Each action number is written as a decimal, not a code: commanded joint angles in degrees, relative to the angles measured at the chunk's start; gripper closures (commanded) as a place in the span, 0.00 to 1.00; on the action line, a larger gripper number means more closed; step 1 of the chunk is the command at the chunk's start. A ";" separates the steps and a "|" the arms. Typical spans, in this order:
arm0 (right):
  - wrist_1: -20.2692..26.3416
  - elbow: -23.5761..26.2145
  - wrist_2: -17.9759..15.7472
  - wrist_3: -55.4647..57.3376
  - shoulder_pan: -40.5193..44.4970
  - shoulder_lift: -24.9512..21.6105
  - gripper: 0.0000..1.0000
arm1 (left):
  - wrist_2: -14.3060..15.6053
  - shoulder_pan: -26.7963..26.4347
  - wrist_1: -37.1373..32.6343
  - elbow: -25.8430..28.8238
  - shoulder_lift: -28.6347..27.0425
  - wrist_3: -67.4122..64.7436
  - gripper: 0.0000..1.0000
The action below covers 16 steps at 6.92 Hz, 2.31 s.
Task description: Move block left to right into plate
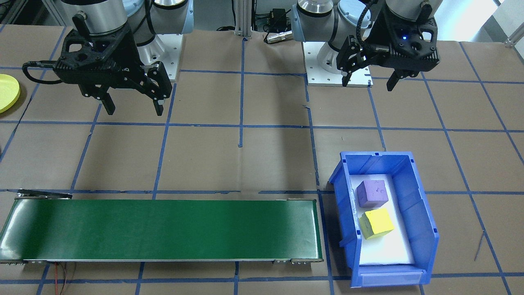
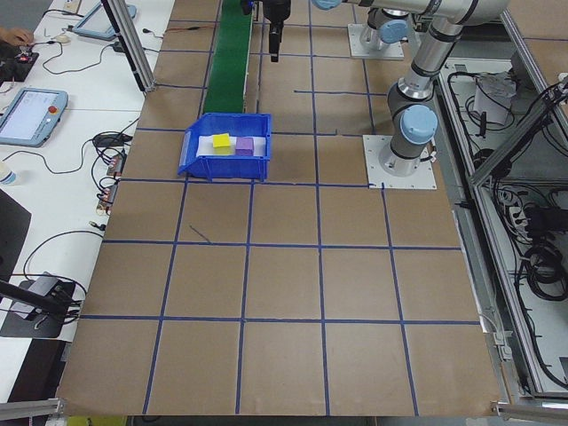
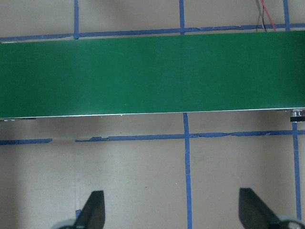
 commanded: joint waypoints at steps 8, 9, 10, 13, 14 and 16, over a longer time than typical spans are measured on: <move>0.04 0.44 -0.46 0.00 0.01 -0.06 0.00 | 1.57 6.91 16.92 -1.97 -17.33 8.08 0.00; 0.04 0.44 -0.46 0.00 0.18 -0.06 0.00 | 1.74 7.18 20.61 -2.58 -20.77 10.73 0.00; 0.04 0.44 -0.12 0.09 0.27 -0.06 0.00 | 2.01 7.62 22.91 -3.20 -22.64 11.01 0.00; 0.04 0.44 -0.02 0.18 0.36 -0.06 0.00 | 1.66 10.17 27.32 -6.62 -25.29 11.98 0.00; -0.05 0.44 0.06 0.18 0.36 -0.06 0.00 | 1.57 10.17 27.59 -8.46 -25.46 12.68 0.01; -0.05 0.44 -0.11 0.09 0.27 -0.06 0.00 | 1.48 10.17 32.16 -10.58 -26.95 13.57 0.01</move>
